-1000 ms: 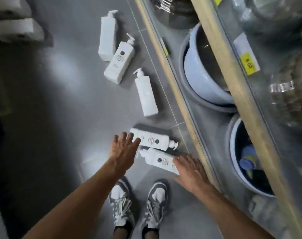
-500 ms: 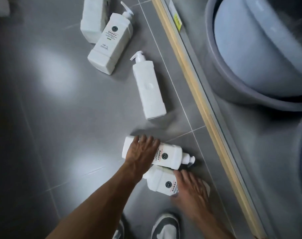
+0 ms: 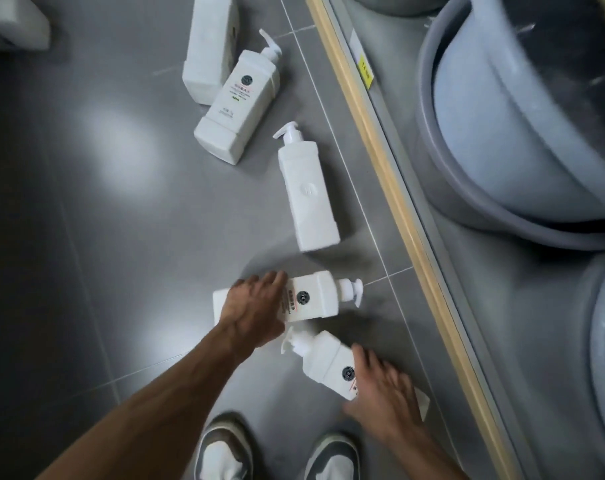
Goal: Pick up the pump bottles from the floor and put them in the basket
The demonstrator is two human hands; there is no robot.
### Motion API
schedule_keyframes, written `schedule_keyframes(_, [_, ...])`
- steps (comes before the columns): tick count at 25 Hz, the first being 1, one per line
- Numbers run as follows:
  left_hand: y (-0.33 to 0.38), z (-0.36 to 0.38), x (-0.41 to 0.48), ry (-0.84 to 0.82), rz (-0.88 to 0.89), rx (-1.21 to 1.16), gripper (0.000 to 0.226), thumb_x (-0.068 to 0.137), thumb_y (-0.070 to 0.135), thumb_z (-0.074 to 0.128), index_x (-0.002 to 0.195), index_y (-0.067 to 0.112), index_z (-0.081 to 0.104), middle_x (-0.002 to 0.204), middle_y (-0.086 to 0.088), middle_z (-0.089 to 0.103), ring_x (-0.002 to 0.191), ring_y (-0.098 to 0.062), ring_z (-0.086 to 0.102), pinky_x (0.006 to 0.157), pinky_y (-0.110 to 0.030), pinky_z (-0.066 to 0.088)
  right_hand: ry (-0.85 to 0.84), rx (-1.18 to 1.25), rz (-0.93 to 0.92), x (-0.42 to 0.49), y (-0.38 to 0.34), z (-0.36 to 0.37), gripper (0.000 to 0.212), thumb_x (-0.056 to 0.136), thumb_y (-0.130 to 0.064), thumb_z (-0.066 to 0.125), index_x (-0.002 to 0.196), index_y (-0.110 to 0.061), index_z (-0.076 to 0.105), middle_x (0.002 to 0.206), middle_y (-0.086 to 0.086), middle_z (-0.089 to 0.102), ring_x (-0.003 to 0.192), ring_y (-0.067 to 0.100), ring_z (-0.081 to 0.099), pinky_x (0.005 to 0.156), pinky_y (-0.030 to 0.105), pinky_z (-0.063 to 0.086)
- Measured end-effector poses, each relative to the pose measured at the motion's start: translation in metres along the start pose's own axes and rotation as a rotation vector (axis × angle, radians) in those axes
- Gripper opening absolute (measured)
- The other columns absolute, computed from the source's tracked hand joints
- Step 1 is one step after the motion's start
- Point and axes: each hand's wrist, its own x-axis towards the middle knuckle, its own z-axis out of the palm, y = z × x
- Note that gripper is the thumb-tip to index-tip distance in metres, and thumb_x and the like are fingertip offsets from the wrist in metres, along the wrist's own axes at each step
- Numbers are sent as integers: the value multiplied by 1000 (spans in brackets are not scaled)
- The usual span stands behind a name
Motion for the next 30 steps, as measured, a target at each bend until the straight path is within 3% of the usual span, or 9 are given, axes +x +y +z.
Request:
schedule_keyframes(3, [-29, -45, -34, 16, -108, -34, 64, 67, 37, 69, 124, 20, 46, 110, 1, 62, 92, -30, 62, 73, -36, 45, -31, 49, 61, -32, -5, -44, 65, 63, -39, 65, 123, -27, 43, 109, -2, 63, 98, 26, 68, 72, 38, 49])
schedule_keyframes(8, [-46, -164, -106, 51, -151, -40, 60, 67, 42, 68, 119, 23, 46, 108, 4, 62, 91, -28, 62, 72, -34, 45, 34, -84, -22, -93, -16, -157, 79, 55, -40, 75, 126, -20, 46, 105, 3, 66, 82, 27, 70, 63, 35, 49])
schedule_keyframes(12, [-33, -277, -188, 112, -298, -173, 59, 69, 46, 72, 116, 26, 43, 109, 6, 63, 94, -28, 64, 68, -32, 38, 134, -182, -91, -162, -36, -282, 78, 70, -41, 71, 136, -18, 37, 118, 4, 61, 98, 28, 68, 74, 37, 50])
schedule_keyframes(18, [-12, -419, -354, 211, -461, -382, 52, 66, 46, 73, 102, 27, 41, 105, 4, 65, 94, -30, 65, 74, -36, 49, 243, -184, -141, -309, -77, -446, 77, 74, -40, 70, 137, -16, 34, 123, 7, 59, 106, 32, 65, 79, 38, 50])
schedule_keyframes(22, [3, -478, -438, 289, -503, -435, 53, 66, 46, 73, 104, 25, 44, 104, 5, 63, 93, -29, 66, 72, -36, 49, 280, -200, -176, -391, -101, -506, 78, 75, -43, 72, 138, -16, 32, 127, 8, 59, 107, 32, 64, 83, 39, 48])
schedule_keyframes(27, [13, -532, -528, 379, -578, -486, 48, 66, 46, 69, 97, 24, 39, 102, 5, 62, 87, -31, 65, 66, -36, 46, 385, -352, -312, -478, -125, -565, 80, 70, -54, 72, 130, -17, 35, 116, 5, 60, 91, 30, 67, 77, 41, 51])
schedule_keyframes(30, [14, -546, -576, 438, -642, -523, 48, 66, 46, 68, 98, 25, 39, 103, 5, 61, 86, -31, 65, 65, -36, 45, 429, -488, -436, -512, -133, -586, 76, 74, -48, 69, 133, -15, 36, 115, 5, 60, 87, 26, 67, 78, 40, 55])
